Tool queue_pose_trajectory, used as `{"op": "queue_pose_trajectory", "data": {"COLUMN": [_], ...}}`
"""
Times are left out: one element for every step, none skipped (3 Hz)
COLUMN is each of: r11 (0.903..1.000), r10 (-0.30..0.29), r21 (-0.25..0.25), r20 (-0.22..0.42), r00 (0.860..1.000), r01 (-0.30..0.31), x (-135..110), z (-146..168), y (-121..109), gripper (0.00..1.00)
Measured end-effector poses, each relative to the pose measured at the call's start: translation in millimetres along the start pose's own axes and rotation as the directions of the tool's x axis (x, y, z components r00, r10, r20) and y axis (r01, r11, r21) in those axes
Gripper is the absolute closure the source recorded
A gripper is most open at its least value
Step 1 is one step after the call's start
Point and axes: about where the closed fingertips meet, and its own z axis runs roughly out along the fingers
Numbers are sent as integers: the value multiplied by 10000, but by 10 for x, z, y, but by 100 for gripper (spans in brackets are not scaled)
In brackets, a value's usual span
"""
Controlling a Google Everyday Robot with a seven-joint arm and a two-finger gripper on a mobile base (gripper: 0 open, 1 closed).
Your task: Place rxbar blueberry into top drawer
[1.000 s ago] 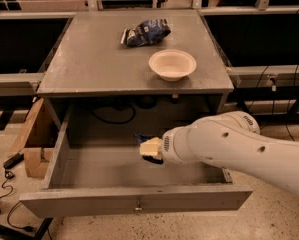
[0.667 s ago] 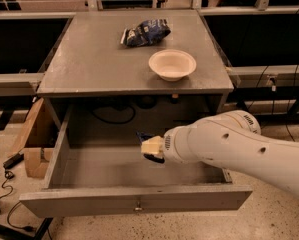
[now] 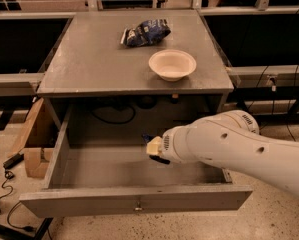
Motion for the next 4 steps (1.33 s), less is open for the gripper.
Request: {"op": "queue_pose_trajectory", "data": {"r11": [10000, 10000, 10000, 9995], "r10": [-1, -1, -1, -294], "r21": [0, 0, 0, 107], "r20": [0, 0, 0, -78], "r00": [10000, 10000, 10000, 9995], "r01": [1, 1, 1, 295], "x": [0, 0, 0, -99], "z": [0, 0, 0, -174], "y": [0, 0, 0, 77], "gripper": [11, 0, 0, 0]}}
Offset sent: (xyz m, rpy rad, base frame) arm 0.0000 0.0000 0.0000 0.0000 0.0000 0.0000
